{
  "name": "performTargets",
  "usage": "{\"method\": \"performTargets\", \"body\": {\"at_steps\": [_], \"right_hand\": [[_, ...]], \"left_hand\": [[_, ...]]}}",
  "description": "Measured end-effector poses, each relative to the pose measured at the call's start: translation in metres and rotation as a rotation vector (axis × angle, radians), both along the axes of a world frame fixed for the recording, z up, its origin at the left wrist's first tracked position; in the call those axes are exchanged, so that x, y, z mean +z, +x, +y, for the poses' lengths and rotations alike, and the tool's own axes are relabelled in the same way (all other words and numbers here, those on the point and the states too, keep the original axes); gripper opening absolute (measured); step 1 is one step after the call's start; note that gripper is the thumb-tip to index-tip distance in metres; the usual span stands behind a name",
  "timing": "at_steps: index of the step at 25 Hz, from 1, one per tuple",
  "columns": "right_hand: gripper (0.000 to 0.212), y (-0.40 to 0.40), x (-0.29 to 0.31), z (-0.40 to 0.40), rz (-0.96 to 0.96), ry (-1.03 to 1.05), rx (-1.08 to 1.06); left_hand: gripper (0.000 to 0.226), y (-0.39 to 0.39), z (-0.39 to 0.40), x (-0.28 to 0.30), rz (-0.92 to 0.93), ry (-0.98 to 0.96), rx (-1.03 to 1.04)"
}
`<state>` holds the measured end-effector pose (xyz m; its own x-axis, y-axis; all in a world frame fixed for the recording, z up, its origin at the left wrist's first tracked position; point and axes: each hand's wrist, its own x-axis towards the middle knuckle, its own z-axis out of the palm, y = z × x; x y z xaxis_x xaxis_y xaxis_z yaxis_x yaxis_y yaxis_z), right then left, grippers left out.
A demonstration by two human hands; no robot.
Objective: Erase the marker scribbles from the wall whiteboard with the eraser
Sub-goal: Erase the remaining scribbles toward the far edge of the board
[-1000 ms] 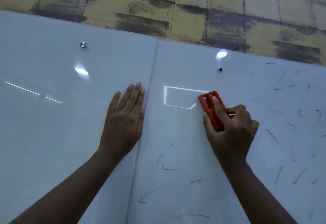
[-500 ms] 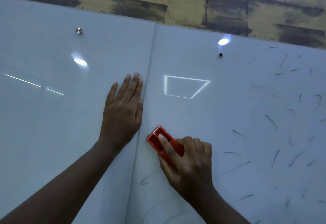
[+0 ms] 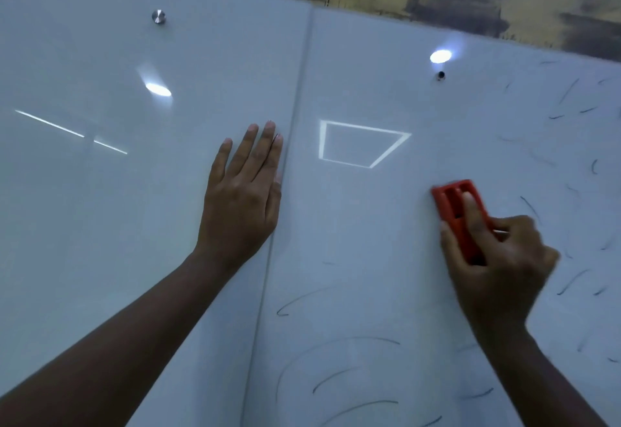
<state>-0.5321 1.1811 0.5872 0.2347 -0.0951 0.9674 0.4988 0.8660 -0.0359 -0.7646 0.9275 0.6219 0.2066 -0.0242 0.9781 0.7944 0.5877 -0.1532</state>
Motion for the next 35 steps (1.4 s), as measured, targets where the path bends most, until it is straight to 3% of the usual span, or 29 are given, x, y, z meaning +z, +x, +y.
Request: {"method": "performTargets", "body": {"at_steps": [5, 11, 14, 19, 24, 29, 35], "right_hand": [[0.053, -0.024, -0.032, -0.031, 0.164, -0.206, 0.205], [0.05, -0.085, -0.072, -0.107, -0.158, 0.052, 0.204], [0.048, -0.087, -0.106, -0.108, -0.302, 0.165, 0.164], [0.048, -0.064, -0.131, -0.087, -0.377, 0.231, 0.118], [0.048, -0.033, -0.096, -0.052, -0.136, -0.029, 0.123], [0.059, -0.013, -0.123, -0.051, 0.019, -0.346, 0.246], [0.053, -0.047, -0.142, -0.119, -0.124, -0.376, 0.351]], "left_hand": [[0.054, 0.001, 0.001, -0.011, -0.027, -0.012, 0.028], [0.054, 0.003, 0.001, -0.013, -0.037, -0.024, 0.018], [0.054, 0.002, 0.0, -0.019, -0.047, -0.034, 0.004], [0.054, 0.003, 0.0, -0.036, -0.04, -0.045, -0.013], [0.051, -0.001, 0.002, -0.057, -0.005, -0.018, -0.022], [0.051, 0.001, 0.002, -0.077, -0.019, -0.034, -0.058], [0.05, 0.002, 0.003, -0.088, -0.038, -0.046, -0.088]]}}
